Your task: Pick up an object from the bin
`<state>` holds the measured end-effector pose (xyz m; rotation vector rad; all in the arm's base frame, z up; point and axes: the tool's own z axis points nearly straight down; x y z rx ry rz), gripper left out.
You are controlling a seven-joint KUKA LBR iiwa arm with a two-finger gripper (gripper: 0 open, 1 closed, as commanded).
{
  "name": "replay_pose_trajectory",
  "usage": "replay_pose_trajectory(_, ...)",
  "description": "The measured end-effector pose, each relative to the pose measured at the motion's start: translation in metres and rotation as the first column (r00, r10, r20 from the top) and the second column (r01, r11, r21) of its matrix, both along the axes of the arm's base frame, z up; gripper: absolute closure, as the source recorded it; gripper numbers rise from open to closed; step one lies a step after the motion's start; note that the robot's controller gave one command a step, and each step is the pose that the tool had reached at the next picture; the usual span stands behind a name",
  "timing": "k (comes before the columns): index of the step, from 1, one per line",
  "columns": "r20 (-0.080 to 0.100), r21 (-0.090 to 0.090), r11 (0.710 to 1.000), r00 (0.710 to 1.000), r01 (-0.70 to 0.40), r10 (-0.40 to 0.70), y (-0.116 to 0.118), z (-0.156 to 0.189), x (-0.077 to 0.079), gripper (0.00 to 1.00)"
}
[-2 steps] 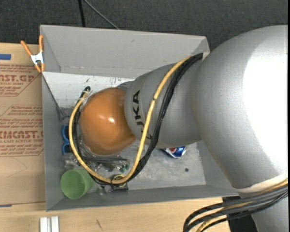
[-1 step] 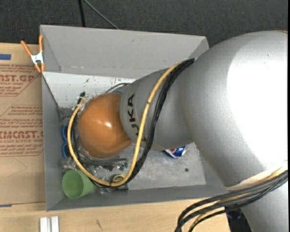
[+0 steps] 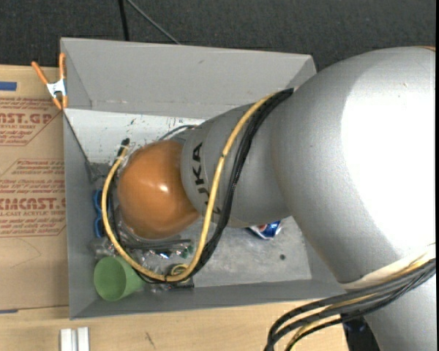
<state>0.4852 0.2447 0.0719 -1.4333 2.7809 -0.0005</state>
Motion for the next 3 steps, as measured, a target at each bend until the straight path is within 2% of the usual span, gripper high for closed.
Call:
replay_pose_trajectory(1,0.007,0.001,1.000,1.000,0.002,-0.002,-0.001,0.001,0.003,1.00)
replay_pose_trajectory(2,-0.006,-0.002,1.000,1.000,0.003,-0.003,0.000,0.055,0.004,1.00)
replay_pose_trajectory(3,-0.007,-0.002,1.000,1.000,0.004,-0.004,0.001,0.093,0.005,1.00)
